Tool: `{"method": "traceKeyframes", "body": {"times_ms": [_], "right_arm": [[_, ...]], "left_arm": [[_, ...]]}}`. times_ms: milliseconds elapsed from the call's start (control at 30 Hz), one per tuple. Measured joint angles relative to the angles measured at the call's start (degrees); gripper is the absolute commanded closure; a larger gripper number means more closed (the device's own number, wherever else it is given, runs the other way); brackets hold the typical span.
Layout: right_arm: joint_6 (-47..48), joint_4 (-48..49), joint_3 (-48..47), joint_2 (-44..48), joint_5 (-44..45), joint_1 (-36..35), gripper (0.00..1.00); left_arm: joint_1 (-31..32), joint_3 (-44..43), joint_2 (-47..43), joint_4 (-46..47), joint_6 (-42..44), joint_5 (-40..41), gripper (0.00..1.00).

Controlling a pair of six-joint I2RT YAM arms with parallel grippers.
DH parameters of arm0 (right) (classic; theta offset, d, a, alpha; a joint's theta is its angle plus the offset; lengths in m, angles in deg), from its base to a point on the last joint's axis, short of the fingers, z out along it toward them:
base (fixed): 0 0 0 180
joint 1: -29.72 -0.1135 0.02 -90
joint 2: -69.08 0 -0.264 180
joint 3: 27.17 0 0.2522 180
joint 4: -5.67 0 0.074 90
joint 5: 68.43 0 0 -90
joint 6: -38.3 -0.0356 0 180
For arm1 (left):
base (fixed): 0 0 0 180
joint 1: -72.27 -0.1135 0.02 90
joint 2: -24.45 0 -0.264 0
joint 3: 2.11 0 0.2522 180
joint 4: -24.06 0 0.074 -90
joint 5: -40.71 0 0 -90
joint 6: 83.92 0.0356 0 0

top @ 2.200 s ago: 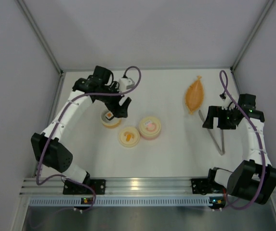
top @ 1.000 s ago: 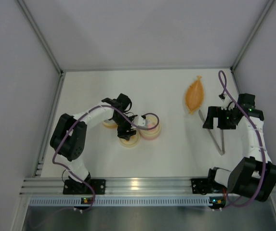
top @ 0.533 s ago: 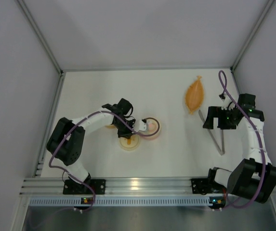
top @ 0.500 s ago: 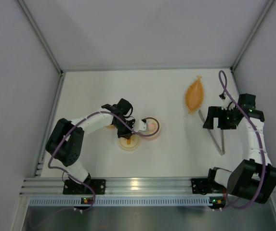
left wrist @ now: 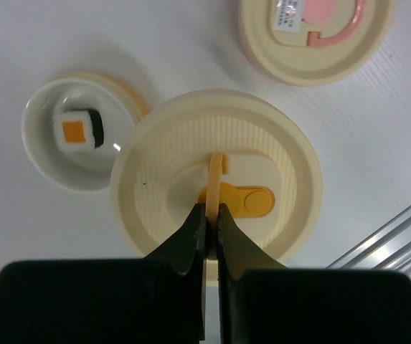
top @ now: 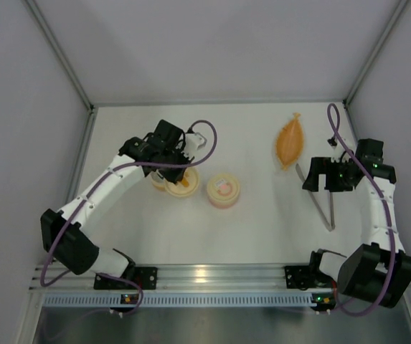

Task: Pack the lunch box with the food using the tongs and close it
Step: Pick up the box lid from the center of the board, then close the box lid on the packing box.

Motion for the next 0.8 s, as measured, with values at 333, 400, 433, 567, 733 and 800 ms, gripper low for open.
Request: {"method": "traceKeyframes", "body": {"times_ms": [333,400,433,567,733,800], "right_arm": [[-0.3,0.0,0.0,0.0,-0.5,0.0,0.01],[-0.3,0.0,0.0,0.0,-0.5,0.0,0.01],[-0.3,0.0,0.0,0.0,-0.5,0.0,0.01],[-0.3,0.1,0.0,0.0,-0.5,0.0,0.01],[-0.4,0.1,0.0,0.0,-0.6,0.0,0.01],[-0.4,0.1,0.1,0.0,-0.6,0.0,0.01]], "left_arm": [[-8.2,-1.6,7.4,-3.5,-28.4,10.4,1.0],[-11.1,-0.5,7.5,-1.9,-31.3,11.7,1.0],[-12.3,-0.2,7.5,-1.3,-32.6,12.5,1.0],[-14.0,1.7,7.1,3.8,-37.4,16.2,1.0],[-13.7,6.6,5.9,9.2,-43.0,18.5,1.0],[-13.7,7.1,6.0,10.1,-45.1,19.4,1.0]]}}
